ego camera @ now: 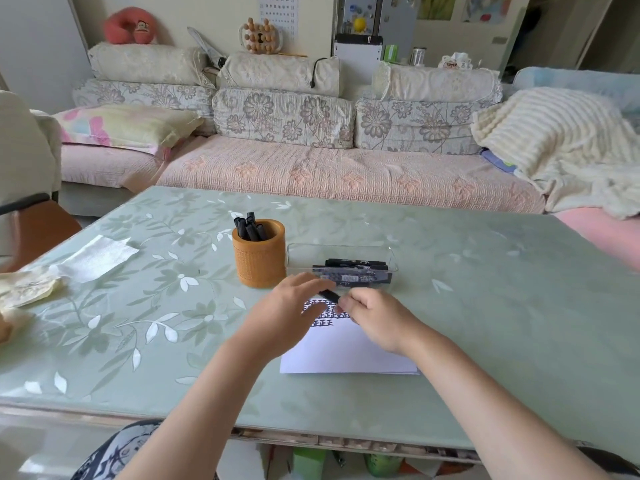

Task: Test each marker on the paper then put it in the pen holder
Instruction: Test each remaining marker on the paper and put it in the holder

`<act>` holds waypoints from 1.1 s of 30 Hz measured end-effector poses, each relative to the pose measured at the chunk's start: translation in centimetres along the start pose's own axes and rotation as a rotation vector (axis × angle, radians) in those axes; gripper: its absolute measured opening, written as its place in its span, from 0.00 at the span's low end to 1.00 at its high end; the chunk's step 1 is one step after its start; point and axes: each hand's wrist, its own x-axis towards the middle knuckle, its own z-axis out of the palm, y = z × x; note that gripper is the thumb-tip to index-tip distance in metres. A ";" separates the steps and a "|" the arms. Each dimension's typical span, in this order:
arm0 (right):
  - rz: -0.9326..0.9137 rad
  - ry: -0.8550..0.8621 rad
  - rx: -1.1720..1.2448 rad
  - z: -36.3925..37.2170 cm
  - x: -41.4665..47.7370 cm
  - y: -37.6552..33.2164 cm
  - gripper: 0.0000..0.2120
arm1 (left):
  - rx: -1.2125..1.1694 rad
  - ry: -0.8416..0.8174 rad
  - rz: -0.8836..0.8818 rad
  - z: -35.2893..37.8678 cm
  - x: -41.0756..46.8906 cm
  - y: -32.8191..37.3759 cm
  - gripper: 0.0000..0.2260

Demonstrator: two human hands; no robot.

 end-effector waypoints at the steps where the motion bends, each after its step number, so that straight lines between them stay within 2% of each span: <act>1: -0.003 -0.019 -0.031 -0.1 0.0 0.2 0.13 | 0.010 -0.010 0.021 0.2 0.2 -0.1 0.12; 4: -0.022 -0.083 -0.071 -0.3 0.1 1.0 0.10 | 0.058 -0.033 0.083 0.4 0.9 -0.6 0.07; 10: -0.138 -0.089 -0.150 -0.7 0.6 2.1 0.09 | 0.142 -0.091 0.161 1.5 1.4 -1.5 0.06; 15: -0.288 0.019 -0.270 -0.4 1.7 3.1 0.10 | 0.129 -0.130 0.122 1.8 1.9 -2.2 0.06; 19: -0.468 0.183 -0.455 -0.5 2.4 3.2 0.10 | 0.021 -0.178 -0.037 1.6 2.2 -2.5 0.07; 21: -0.506 0.226 -0.481 -0.4 2.7 3.2 0.10 | -0.018 -0.175 -0.049 1.5 2.3 -3.0 0.07; 23: -0.478 0.200 -0.433 -0.1 2.7 2.9 0.10 | 0.017 -0.164 0.015 1.3 2.4 -3.5 0.09; 26: -0.353 0.052 -0.254 -0.3 2.7 2.3 0.07 | 0.114 -0.119 0.132 0.8 2.4 -3.8 0.13; 29: -0.292 -0.027 -0.124 -0.8 2.8 2.1 0.11 | 0.136 -0.058 0.193 0.7 2.4 -3.6 0.16; 31: -0.334 0.014 -0.216 -1.0 3.0 2.4 0.08 | 0.094 -0.075 0.156 0.7 2.2 -3.5 0.15; 33: -0.404 0.093 -0.323 -0.8 2.9 2.8 0.09 | 0.044 -0.122 0.075 0.9 1.9 -3.4 0.13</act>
